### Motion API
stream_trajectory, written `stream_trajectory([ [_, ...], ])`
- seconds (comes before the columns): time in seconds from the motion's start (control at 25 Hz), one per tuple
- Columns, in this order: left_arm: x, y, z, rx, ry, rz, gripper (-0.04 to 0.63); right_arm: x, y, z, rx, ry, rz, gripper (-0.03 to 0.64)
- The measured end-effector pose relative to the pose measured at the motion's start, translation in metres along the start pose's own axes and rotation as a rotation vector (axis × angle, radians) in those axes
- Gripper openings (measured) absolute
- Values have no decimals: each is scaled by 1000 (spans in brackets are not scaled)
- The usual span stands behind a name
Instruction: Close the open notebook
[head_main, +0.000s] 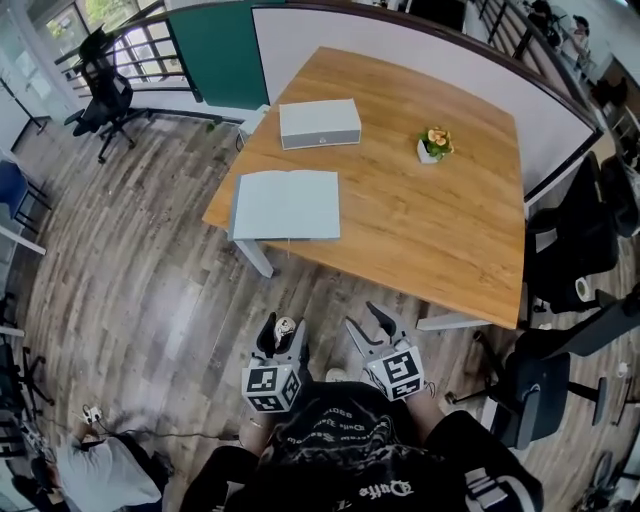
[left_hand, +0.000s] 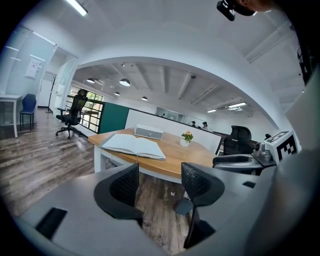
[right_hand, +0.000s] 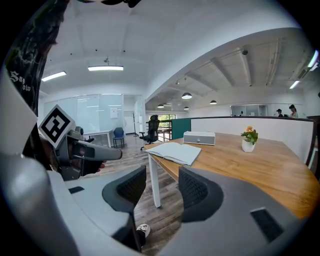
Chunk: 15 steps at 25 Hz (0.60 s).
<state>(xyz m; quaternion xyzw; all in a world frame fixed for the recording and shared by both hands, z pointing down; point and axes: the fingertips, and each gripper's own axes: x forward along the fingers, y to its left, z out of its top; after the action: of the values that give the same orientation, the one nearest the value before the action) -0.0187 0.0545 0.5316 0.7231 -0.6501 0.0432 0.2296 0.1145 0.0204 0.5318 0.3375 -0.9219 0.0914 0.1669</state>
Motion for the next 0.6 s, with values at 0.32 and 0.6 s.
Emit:
stream_trajectory([
  [0.32,53,44,38,4,8,-60,256,63,-7,23,-2,30,-36,202],
  [0.6,95,73,68,37,40,-175,256,111,-5,53,-5,17,-125,202],
])
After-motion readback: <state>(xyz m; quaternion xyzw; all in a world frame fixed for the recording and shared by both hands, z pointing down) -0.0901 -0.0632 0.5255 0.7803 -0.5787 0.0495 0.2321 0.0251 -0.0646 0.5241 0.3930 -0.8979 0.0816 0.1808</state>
